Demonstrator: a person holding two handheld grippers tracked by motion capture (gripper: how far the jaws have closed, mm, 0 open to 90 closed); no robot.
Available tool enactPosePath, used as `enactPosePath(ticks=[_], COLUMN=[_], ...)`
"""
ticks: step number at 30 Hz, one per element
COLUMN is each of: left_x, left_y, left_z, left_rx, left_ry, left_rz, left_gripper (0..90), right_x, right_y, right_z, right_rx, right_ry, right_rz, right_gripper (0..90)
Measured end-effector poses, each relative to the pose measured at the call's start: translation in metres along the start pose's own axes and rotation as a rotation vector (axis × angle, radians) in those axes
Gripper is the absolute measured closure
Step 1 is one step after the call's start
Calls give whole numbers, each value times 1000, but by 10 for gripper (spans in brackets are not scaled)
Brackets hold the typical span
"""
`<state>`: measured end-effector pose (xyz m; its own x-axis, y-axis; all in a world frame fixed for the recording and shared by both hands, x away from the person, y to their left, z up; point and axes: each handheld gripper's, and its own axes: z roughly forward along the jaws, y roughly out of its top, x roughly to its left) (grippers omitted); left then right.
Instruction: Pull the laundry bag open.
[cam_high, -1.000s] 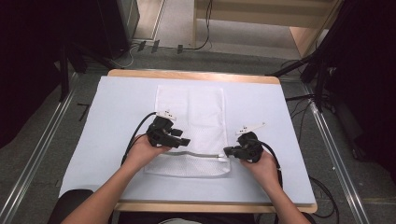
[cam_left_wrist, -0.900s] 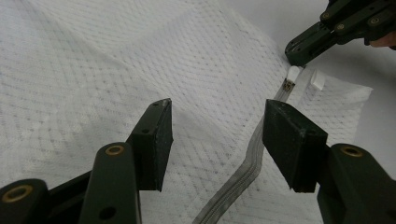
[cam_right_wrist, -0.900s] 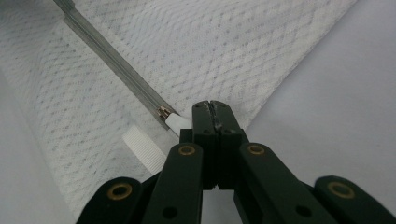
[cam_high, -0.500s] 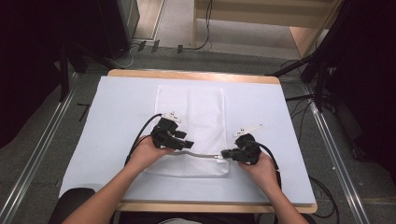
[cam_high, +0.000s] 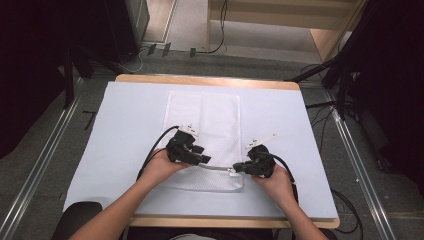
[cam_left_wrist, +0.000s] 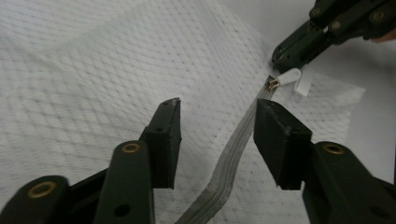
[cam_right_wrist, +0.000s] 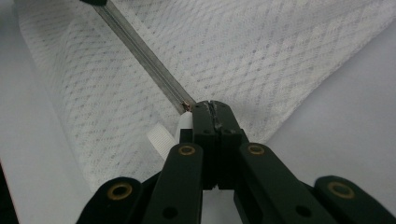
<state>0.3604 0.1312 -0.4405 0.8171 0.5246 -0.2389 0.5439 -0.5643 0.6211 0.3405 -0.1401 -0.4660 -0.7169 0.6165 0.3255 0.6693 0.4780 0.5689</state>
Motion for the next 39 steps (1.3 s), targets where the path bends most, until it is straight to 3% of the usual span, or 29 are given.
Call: enactPosePath(ticks=[2, 7, 16, 20, 26, 32, 39], left_x=[0, 2, -7, -9, -16, -20, -21], left_y=[-1, -2, 2, 3, 6, 9, 9], left_z=[3, 6, 9, 12, 22, 33, 42], left_rx=[8, 9, -10, -13, -14, 4, 19], left_ry=[11, -22, -52, -57, -105, -114, -120], left_rz=[-1, -38, -36, -42, -47, -49, -56], left_gripper=[562, 575, 554, 565, 658, 695, 813], right_x=[0, 6, 17, 15, 8, 3, 3], right_y=[0, 1, 7, 7, 3, 2, 1], right_z=[0, -1, -1, 0, -1, 1, 2], right_rx=[-1, -11, -62, -50, -29, -15, -19], right_ry=[0, 15, 20, 2, -24, -30, -29], right_rz=[5, -8, -76, -82, -80, -85, -90], right_gripper=[900, 900, 900, 900, 900, 900, 900])
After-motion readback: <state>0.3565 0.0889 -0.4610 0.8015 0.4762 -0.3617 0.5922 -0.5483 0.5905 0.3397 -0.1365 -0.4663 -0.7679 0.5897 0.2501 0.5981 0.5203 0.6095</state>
